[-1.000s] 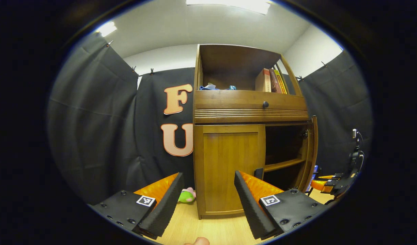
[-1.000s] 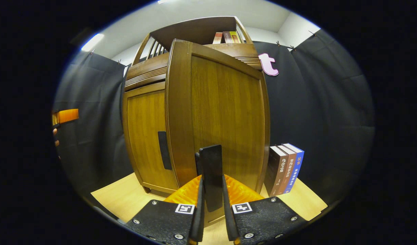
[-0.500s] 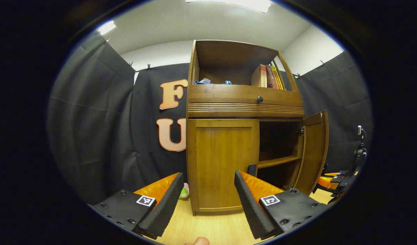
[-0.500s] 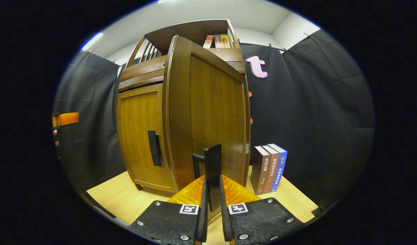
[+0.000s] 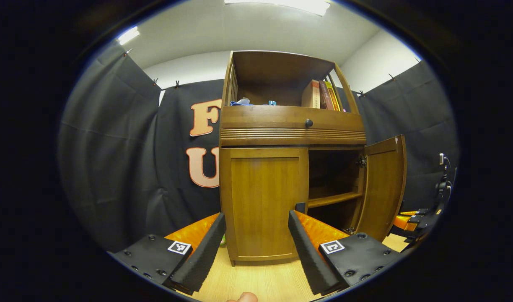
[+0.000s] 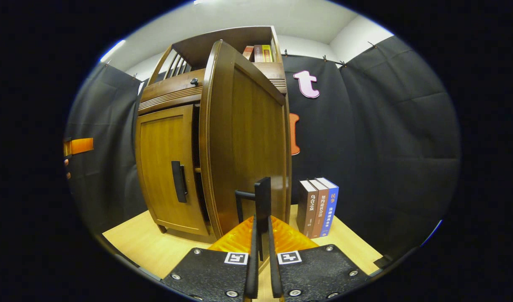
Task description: Open the right door of the double-door shoe cabinet with the right hand, and open the left door with the left hand.
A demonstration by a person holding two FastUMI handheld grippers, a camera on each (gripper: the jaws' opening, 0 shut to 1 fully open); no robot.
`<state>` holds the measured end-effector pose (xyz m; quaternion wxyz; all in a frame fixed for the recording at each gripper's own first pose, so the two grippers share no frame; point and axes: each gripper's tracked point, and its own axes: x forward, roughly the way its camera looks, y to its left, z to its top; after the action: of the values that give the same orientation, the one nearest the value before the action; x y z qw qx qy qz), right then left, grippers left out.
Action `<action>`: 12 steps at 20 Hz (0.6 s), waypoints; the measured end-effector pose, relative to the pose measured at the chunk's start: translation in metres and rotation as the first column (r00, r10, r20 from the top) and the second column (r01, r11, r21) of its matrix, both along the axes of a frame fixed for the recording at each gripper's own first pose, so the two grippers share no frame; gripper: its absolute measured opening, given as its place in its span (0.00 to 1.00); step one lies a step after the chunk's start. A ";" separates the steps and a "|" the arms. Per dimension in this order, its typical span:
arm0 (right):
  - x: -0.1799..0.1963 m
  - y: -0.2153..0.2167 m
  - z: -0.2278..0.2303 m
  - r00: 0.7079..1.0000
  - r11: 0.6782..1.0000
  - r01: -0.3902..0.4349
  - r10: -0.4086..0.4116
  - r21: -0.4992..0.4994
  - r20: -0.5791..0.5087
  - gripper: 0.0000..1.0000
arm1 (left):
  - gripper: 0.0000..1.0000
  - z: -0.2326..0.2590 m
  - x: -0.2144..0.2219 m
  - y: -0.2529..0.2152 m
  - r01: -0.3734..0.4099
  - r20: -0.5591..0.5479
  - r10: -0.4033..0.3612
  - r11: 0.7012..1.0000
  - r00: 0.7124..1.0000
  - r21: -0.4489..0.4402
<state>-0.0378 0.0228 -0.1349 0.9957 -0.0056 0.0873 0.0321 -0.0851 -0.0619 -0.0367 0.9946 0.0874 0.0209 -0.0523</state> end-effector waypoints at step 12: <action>-0.006 -0.053 0.004 0.998 0.998 0.062 -0.061 -0.020 0.006 0.06 | 0.97 -0.034 0.034 -0.045 0.058 -0.039 -0.058 0.998 0.998 0.003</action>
<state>-0.0438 -0.0303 -0.1312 0.9963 -0.0132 0.0850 0.0006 -0.0513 -0.1073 -0.0702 0.9918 0.0891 0.0378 -0.0830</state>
